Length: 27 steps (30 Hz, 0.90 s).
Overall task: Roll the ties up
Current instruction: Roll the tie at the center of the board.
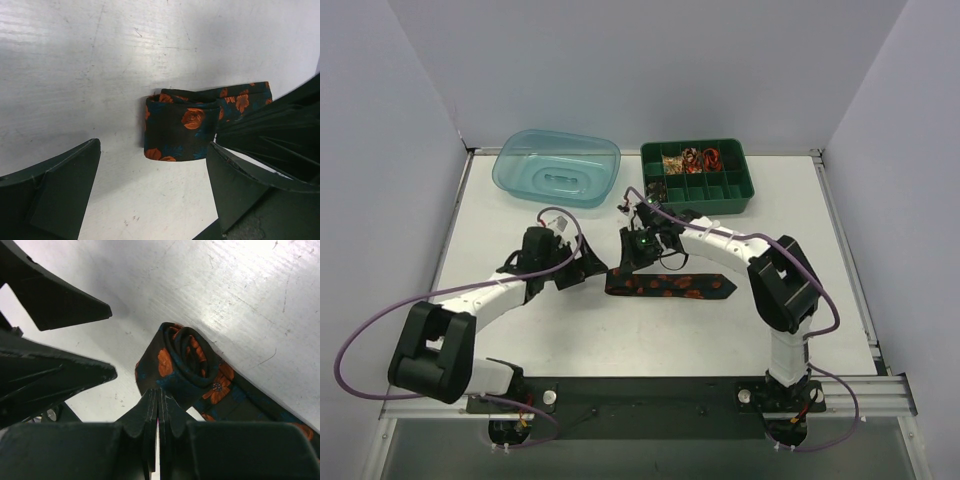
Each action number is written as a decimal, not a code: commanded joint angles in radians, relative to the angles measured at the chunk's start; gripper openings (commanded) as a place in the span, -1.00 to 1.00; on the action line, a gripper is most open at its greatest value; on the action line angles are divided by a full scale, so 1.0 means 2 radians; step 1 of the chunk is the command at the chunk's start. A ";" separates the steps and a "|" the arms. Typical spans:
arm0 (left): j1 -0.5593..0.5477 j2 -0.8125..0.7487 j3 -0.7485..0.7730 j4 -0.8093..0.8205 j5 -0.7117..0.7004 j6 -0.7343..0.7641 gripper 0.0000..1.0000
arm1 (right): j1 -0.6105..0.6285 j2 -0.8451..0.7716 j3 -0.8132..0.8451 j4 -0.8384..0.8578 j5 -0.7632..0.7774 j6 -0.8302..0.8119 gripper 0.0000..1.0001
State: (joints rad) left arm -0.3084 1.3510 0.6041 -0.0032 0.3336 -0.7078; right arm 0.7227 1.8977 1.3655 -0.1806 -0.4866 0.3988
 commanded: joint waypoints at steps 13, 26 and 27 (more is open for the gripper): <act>-0.008 0.081 -0.019 0.172 0.084 -0.023 0.91 | -0.023 0.021 0.000 -0.022 0.023 -0.007 -1.00; -0.047 0.167 0.005 0.247 0.087 -0.054 0.64 | -0.039 0.020 -0.027 -0.016 0.017 -0.011 -1.00; -0.049 0.168 0.006 0.251 0.084 -0.054 0.62 | -0.040 0.021 -0.027 -0.015 0.014 -0.011 -1.00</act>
State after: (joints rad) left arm -0.3870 1.6535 0.5880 0.4450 0.5018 -0.8085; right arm 0.6468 1.9446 1.3201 -0.1982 -0.4580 0.3904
